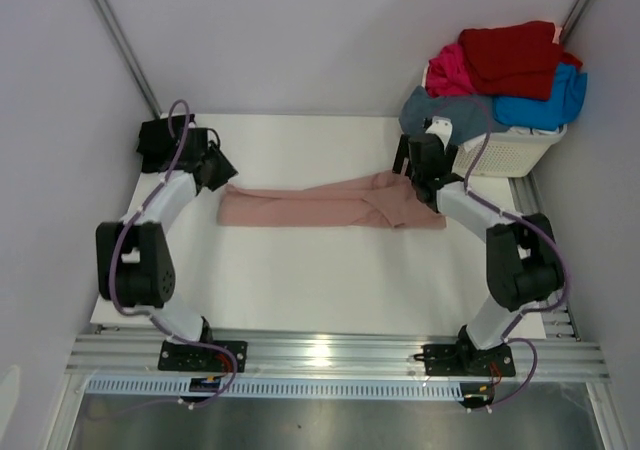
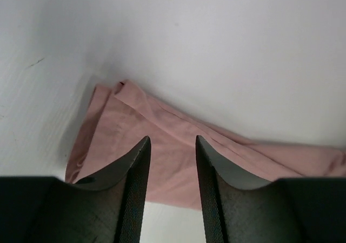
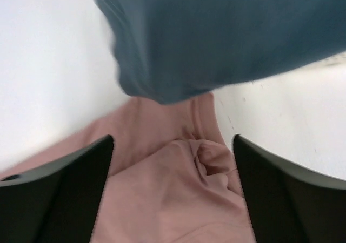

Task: Fold and stack the t-shirts
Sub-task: Fold the other side of the tshirt into a rectangle

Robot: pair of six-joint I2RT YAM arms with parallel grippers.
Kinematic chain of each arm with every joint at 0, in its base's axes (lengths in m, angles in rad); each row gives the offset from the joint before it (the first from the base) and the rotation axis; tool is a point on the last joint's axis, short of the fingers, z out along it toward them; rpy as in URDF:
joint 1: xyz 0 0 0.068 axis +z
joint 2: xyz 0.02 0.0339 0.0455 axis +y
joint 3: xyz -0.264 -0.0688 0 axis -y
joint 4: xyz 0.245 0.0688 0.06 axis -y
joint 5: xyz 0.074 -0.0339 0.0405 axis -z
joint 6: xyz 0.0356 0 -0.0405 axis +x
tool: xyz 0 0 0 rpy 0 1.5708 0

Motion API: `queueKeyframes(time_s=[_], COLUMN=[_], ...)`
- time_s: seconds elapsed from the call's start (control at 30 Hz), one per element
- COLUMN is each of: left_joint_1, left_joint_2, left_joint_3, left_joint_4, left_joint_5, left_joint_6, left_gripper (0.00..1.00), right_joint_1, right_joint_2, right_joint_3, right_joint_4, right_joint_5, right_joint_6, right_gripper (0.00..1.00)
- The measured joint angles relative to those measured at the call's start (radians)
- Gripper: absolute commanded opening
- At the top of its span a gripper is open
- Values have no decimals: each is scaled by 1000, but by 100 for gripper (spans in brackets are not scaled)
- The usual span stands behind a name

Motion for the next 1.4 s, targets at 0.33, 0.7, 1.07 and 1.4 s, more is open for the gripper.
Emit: queueKeyframes(time_s=[0.33,0.7,1.07,1.4], left_joint_1=[-28,-153,-171,-175], left_joint_2=[-441,-473,-472,-451], left_joint_3=[-255,-429,-430,-447], left_joint_4=[232,198,188,177], left_joint_5=[96,108,106,106], left_joint_6=[70,32,12,5], left_gripper=[43,41,41,40], right_joint_1=[38,118,118,128], right_joint_2=[-290,-330,-66,94], right_joint_3=[-58,-222,-106,-70], right_joint_4=[-28,-80,-96,-109], right_joint_5=[-84,-52,-57,-85], right_joint_6=[33,94,118,155], right_gripper=[99,8,0,0])
